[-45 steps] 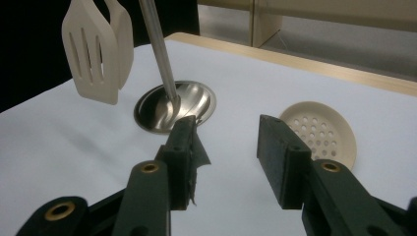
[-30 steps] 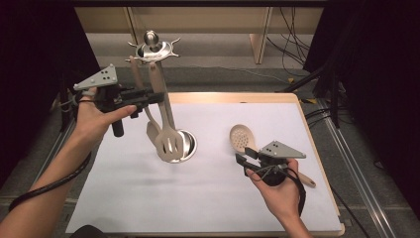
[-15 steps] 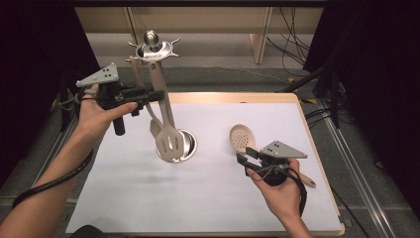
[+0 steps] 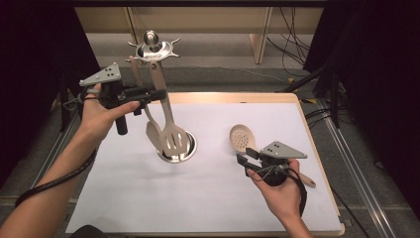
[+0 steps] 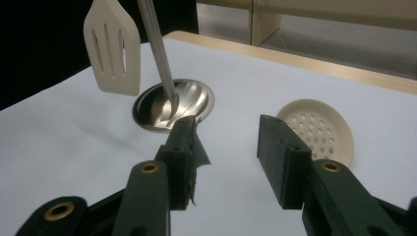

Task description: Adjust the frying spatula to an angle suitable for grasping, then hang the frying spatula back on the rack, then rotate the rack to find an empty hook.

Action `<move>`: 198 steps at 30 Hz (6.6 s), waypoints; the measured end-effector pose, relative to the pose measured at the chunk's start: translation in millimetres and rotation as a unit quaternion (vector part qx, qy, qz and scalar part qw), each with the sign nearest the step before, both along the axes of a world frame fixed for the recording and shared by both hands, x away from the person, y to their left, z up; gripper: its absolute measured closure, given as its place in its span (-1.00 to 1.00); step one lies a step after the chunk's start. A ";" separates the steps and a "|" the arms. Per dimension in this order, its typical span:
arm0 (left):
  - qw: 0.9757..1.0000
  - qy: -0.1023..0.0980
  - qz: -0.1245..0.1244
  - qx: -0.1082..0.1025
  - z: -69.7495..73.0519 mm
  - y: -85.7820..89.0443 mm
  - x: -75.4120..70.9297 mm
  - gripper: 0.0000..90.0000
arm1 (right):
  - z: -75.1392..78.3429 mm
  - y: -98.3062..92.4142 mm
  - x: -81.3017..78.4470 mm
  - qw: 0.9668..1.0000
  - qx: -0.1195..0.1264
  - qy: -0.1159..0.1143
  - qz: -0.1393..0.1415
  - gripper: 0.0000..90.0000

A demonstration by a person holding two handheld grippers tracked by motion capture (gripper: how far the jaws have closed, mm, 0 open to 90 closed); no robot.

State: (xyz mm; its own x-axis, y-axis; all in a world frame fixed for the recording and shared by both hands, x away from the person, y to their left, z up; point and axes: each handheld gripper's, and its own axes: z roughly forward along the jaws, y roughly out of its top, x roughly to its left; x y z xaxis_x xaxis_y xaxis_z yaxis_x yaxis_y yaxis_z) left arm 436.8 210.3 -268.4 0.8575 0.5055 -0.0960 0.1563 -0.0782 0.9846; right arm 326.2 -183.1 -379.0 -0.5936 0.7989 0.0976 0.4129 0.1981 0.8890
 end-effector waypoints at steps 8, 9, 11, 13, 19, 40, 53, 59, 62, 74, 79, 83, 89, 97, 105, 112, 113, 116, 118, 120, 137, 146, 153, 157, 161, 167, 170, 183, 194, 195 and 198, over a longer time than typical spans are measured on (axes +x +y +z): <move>0.998 -0.040 0.043 0.030 -2.6 3.4 -12.7 0.37 | -1.2 -1.4 -0.8 1.000 -0.002 0.008 -0.007 0.31; 0.998 -0.043 0.046 0.032 -3.5 4.4 -16.0 0.30 | -2.0 -1.6 0.3 1.000 0.000 0.004 -0.004 0.31; 0.997 -0.051 0.054 0.035 -5.1 7.2 -23.1 0.26 | -1.6 -2.9 -0.4 1.000 -0.002 0.008 -0.007 0.31; 0.995 -0.061 0.063 0.038 -4.3 11.5 -30.6 0.24 | -2.3 -2.8 -1.3 1.000 0.004 0.017 -0.013 0.30; 0.993 -0.080 0.091 0.003 5.7 28.3 -47.8 0.31 | -3.4 -6.0 0.3 0.999 0.013 0.025 -0.017 0.30; 0.981 -0.095 0.164 -0.035 26.0 35.4 -49.7 0.98 | -2.8 -12.5 -0.1 0.999 0.002 0.026 -0.028 0.31; 0.978 -0.103 0.174 -0.055 47.6 24.8 -48.2 0.98 | -4.3 -13.2 -1.2 1.000 -0.003 0.014 -0.019 0.32; 0.976 -0.107 0.180 -0.053 53.8 21.8 -45.0 0.98 | -3.6 -11.2 -2.5 1.000 0.009 0.017 -0.021 0.32; 0.975 -0.108 0.185 -0.049 53.7 22.9 -43.2 0.98 | -3.5 -12.4 -0.8 1.000 0.005 0.011 -0.015 0.32; 0.974 -0.104 0.198 -0.045 53.2 25.6 -38.6 0.98 | -5.5 -10.7 -1.1 1.000 0.006 0.019 -0.017 0.32; 0.972 -0.104 0.206 -0.041 54.5 28.8 -34.6 0.98 | -4.6 -8.4 -3.6 0.999 0.008 0.037 -0.024 0.32; 0.971 -0.100 0.212 -0.042 54.7 31.0 -29.8 0.99 | -7.4 -7.9 -1.6 0.999 0.007 0.026 -0.017 0.32; 0.969 -0.100 0.221 -0.041 55.2 32.6 -23.8 0.99 | -8.2 -7.1 -0.5 1.000 0.007 0.026 -0.013 0.32; 0.968 -0.093 0.228 -0.038 55.9 34.7 -13.6 0.99 | -8.5 -7.7 -0.5 1.000 -0.003 0.025 -0.014 0.32; 0.967 -0.092 0.232 -0.038 56.3 34.6 -8.2 0.99 | -8.6 -7.8 -0.2 1.000 -0.003 0.024 -0.012 0.32; 0.967 -0.089 0.236 -0.035 57.4 34.6 -2.4 0.99 | -9.3 -6.4 -0.7 1.000 0.000 0.027 -0.012 0.32; 0.967 -0.089 0.237 -0.034 57.4 34.4 -1.5 0.99 | -9.6 -7.3 0.7 1.000 -0.006 0.018 -0.005 0.32; 0.966 -0.090 0.239 -0.031 57.9 33.6 1.6 0.99 | -9.5 -6.7 0.2 1.000 -0.002 0.021 -0.010 0.32; 0.966 -0.089 0.240 -0.030 58.5 33.1 3.2 0.98 | -9.5 -6.2 0.1 1.000 0.000 0.026 -0.010 0.32; 0.966 -0.088 0.240 -0.029 58.6 33.0 5.1 0.98 | -9.7 -6.2 0.2 1.000 -0.002 0.024 -0.011 0.32; 0.967 -0.084 0.239 -0.021 60.3 31.9 14.6 0.99 | -9.4 -8.0 0.7 1.000 -0.004 0.027 -0.009 0.32; 0.968 -0.083 0.237 -0.020 60.8 31.8 17.9 0.98 | -9.1 -8.4 0.3 1.000 -0.005 0.027 -0.014 0.32; 0.967 -0.090 0.236 -0.032 56.3 34.1 12.0 0.96 | -8.3 -10.5 -0.7 0.999 0.002 0.037 -0.020 0.31; 0.965 -0.097 0.241 -0.047 52.8 39.2 1.9 0.88 | -8.6 -14.3 2.0 1.000 0.003 0.023 -0.015 0.31; 0.963 -0.105 0.243 -0.054 43.8 45.2 -10.7 0.80 | -8.0 -18.1 3.3 0.999 0.009 0.023 -0.024 0.30; 0.961 -0.105 0.250 -0.057 24.1 55.7 -34.9 0.69 | -5.2 -22.9 2.3 0.999 0.011 0.035 -0.039 0.30; 0.959 -0.101 0.255 -0.064 14.5 59.6 -44.4 0.65 | -4.4 -23.6 2.2 0.998 0.013 0.041 -0.044 0.30; 0.961 -0.075 0.264 -0.046 -21.1 61.0 -56.1 0.57 | -4.0 -31.1 10.7 0.998 0.000 0.032 -0.046 0.29; 0.961 -0.075 0.262 -0.045 -23.3 57.8 -58.4 0.55 | -0.6 -39.4 14.4 0.997 0.010 0.044 -0.068 0.26; 0.961 -0.076 0.262 -0.044 -22.0 57.9 -58.8 0.55 | -0.6 -39.6 13.6 0.997 0.006 0.043 -0.068 0.25; 0.961 -0.081 0.261 -0.049 -19.2 58.0 -58.1 0.55 | -1.3 -43.4 13.8 0.997 -0.008 0.033 -0.065 0.25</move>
State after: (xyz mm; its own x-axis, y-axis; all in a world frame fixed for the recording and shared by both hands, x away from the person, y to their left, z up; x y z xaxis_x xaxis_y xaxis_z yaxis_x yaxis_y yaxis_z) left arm 378.7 268.3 -287.5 0.4965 0.8665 -0.0516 -0.0068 0.0634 0.9980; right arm 340.0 -226.5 -380.3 -0.4782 0.8701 0.1193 0.4931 0.1536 0.8563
